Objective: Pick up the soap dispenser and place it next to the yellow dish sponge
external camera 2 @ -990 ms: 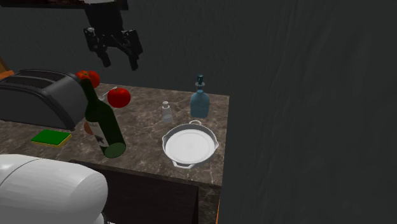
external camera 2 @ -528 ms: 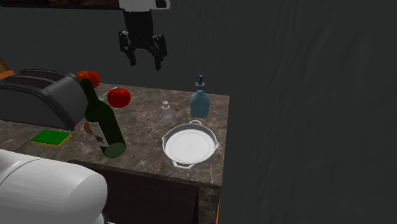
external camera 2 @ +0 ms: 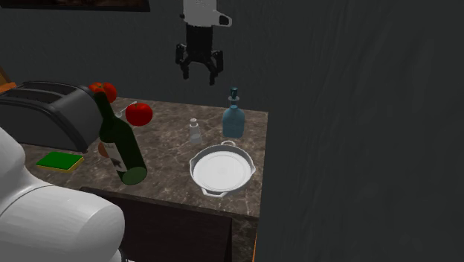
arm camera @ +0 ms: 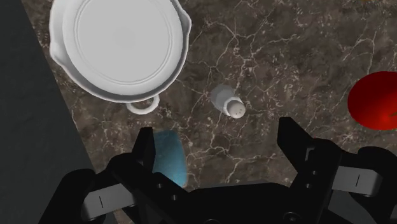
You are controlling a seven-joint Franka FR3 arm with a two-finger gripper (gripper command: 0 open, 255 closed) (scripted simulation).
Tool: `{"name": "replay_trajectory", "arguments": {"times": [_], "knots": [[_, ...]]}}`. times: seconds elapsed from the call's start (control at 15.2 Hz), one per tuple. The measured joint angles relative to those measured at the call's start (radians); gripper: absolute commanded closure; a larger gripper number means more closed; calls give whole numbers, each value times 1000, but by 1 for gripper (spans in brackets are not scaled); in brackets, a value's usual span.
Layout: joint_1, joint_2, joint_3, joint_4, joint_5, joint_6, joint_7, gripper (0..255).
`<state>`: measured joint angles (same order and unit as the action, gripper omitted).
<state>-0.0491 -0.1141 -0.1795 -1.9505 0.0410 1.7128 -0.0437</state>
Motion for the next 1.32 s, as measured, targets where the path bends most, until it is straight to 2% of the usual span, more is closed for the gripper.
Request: {"name": "replay_trajectory", "arguments": {"times": [0.46,1.06,1.32], "knots": [[-50,331,-43,311,87,-71,-77,0],[-171,799,-39,874,191,-275,-110,0],[-170,812,-37,839,194,-235,-116,0]]}}
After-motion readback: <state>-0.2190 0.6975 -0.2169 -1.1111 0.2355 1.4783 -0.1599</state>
